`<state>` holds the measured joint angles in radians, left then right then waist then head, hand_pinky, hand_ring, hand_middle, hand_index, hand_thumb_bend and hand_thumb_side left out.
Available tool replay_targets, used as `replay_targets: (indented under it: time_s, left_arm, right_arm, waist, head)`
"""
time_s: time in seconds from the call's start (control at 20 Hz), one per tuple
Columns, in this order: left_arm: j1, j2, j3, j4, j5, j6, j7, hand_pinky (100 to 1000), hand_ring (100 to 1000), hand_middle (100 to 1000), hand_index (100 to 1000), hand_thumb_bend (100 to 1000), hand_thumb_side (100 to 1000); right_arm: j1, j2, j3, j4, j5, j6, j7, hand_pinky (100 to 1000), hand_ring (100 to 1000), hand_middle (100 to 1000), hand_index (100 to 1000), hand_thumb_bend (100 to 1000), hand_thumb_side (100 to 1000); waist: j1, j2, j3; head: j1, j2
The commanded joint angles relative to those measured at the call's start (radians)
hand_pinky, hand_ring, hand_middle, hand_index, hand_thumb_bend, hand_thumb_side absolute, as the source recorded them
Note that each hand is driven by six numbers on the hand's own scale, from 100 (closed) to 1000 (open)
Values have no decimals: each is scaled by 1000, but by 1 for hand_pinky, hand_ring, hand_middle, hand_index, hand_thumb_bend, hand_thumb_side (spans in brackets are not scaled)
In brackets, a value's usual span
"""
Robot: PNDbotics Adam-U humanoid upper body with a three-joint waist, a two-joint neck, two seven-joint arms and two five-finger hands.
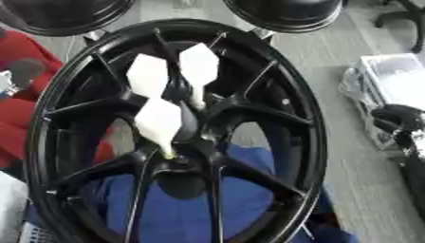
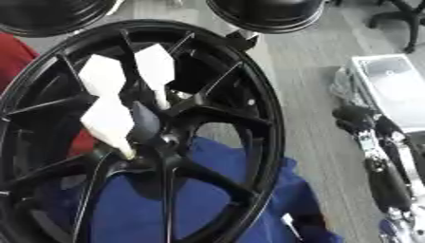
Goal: Pull the pin out of the wheel hub.
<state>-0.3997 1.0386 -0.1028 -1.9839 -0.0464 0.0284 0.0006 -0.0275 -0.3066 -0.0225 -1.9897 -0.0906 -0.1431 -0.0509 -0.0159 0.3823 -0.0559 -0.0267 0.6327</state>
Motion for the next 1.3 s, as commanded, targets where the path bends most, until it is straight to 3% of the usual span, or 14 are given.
replay_targets:
  time_s: [0.05, 0.4, 0.7, 1.05, 1.3]
  left_arm:
    - [-6, 80, -13, -16, -6, -7, -38, 707, 755, 625, 701, 516, 553]
    - [-51, 164, -96, -16, -51, -12, -136, 735, 753, 635, 723, 521, 535]
    - [-146, 181, -167, -16, -121, 4, -314, 788, 792, 709, 794, 519, 510]
    - [-334, 129, -237, -16, -140, 46, -582, 822, 832, 755, 839, 510, 473]
    - [-488, 51, -271, 26, -135, 49, -792, 836, 800, 760, 841, 500, 454]
  right_arm:
    - [3, -21, 2, -10, 15, -4, 0, 868, 833, 695, 752, 100, 699]
    - [12, -9, 15, -10, 33, 0, 6, 868, 834, 696, 752, 100, 710]
    - [18, -5, 23, -10, 47, 3, 10, 868, 834, 696, 752, 100, 711]
    - [30, -8, 29, -10, 57, 14, 16, 868, 835, 697, 752, 100, 722]
    - [40, -19, 26, -10, 53, 11, 14, 868, 834, 697, 752, 100, 715]
  waist:
    - [0, -29, 1]
    - [-14, -20, -5]
    - [-16, -17, -10]
    - [-10, -27, -9]
    - [-1, -43, -6]
  head:
    - [5, 8]
    - [23, -6]
    - [10, -8]
    - [7, 4]
    - [9, 16]
